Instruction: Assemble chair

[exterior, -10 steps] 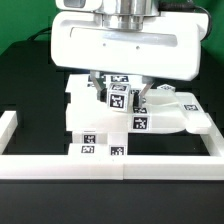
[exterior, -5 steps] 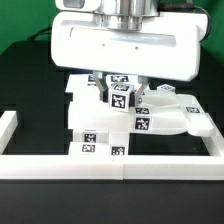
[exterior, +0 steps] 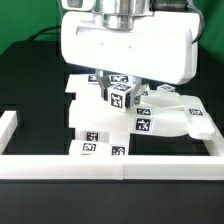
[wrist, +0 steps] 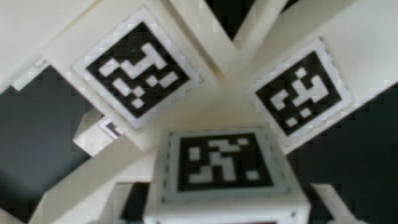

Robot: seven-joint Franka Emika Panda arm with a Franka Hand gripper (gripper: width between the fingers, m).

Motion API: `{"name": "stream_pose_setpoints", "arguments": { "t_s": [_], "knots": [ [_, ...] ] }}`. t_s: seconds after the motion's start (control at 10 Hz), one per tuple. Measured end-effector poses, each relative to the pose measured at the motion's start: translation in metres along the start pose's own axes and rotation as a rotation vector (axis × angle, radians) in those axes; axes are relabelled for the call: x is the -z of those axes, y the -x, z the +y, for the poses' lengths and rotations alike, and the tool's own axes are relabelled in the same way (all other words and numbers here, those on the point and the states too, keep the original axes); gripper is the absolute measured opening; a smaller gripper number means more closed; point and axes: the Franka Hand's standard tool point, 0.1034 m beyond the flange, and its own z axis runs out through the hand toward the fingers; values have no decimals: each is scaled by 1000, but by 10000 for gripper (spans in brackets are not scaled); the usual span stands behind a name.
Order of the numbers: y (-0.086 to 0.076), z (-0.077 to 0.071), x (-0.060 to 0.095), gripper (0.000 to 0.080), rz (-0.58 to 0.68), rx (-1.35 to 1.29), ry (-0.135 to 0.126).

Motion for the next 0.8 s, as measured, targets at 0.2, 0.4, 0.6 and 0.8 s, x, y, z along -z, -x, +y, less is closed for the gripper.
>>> {"name": "stream_pose_setpoints", "arguments": {
  "t_s": [0.2, 0.4, 0.6, 0.8],
  "knots": [
    [-3, 6, -1, 284, -5, -159, -5],
    [-4, 7, -1, 285, -8, -287, -8],
    [-4, 6, -1, 285, -10, -394, -10],
    [-4, 6, -1, 285, -12, -509, -11]
  ]
}}
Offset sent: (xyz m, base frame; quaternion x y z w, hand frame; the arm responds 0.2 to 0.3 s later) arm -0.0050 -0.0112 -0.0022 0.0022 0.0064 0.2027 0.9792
